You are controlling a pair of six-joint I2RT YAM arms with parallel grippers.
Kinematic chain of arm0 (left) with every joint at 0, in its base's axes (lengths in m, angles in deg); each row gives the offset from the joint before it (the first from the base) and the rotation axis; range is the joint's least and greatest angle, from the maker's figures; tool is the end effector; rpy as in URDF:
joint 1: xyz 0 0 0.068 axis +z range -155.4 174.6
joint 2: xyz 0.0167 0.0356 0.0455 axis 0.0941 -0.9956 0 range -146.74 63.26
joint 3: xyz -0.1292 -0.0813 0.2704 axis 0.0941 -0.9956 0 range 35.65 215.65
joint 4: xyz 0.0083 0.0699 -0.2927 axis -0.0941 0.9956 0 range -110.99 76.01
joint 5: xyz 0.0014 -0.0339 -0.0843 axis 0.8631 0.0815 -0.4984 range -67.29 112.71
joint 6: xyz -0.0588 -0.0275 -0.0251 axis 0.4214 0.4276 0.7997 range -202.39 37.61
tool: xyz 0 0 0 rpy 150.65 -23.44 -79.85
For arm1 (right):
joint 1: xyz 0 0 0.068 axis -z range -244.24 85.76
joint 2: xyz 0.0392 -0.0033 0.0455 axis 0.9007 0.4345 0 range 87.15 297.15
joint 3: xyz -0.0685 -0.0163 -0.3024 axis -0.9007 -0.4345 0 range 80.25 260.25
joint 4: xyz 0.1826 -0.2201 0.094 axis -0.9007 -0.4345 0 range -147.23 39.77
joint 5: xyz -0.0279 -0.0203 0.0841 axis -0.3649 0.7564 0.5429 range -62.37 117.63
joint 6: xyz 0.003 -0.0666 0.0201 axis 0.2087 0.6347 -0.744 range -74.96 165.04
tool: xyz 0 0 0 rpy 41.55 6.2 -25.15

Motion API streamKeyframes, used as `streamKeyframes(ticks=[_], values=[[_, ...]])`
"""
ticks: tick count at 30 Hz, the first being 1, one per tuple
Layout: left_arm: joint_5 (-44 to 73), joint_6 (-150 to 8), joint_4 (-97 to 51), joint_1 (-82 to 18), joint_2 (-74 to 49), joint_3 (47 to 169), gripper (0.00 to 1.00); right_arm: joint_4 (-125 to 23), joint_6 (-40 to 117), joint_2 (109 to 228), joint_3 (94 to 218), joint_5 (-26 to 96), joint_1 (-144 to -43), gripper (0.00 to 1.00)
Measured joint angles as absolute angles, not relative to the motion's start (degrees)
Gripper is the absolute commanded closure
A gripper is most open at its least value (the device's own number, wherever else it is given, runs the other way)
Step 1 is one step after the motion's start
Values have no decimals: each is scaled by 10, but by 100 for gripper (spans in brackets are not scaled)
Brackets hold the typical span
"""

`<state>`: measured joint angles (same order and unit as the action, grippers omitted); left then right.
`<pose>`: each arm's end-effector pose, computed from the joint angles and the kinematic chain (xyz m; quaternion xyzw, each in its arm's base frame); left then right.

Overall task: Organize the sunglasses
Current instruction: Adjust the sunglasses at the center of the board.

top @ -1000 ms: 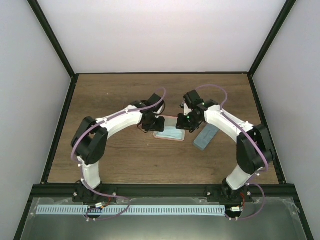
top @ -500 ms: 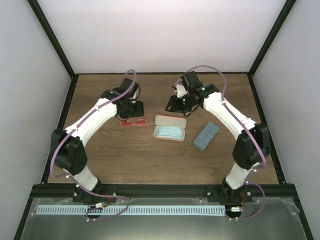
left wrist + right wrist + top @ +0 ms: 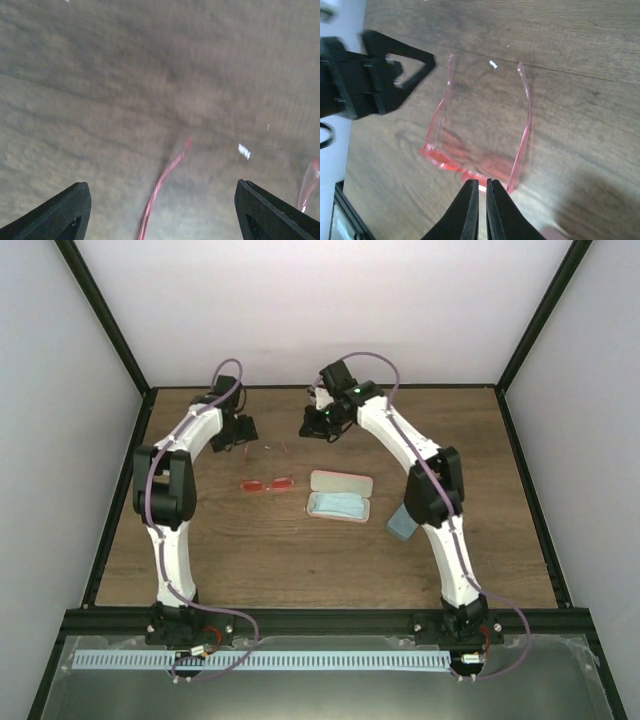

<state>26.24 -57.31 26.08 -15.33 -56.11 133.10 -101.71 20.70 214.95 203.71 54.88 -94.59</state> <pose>0.4968 -0.0834 0.2042 -0.1351 0.9734 -0.0260 0.1829 0.4753 0.3082 0.2879 -0.1177 0.9241 0.3311 0.1502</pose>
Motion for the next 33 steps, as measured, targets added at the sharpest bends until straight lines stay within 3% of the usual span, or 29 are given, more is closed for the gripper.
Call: streamKeyframes(ticks=[1,5,6,11,20,33], values=[[264,-574,261,-147,-574,1350,34,-1018,207,2175,2061,549,-947,96],[256,-589,248,-133,-591,1388,93,-1020,207,2244,2094,549,-949,98],[254,-592,246,-133,-591,1389,95,-1021,208,2254,2094,549,-949,98],[214,-616,220,-138,-579,1345,96,-1022,208,2313,2130,544,-949,98],[183,-631,232,-195,-435,1198,96,-1007,207,2363,2174,542,-949,97],[140,-672,259,-200,-471,1181,96,-1000,218,2389,2187,512,-959,95]])
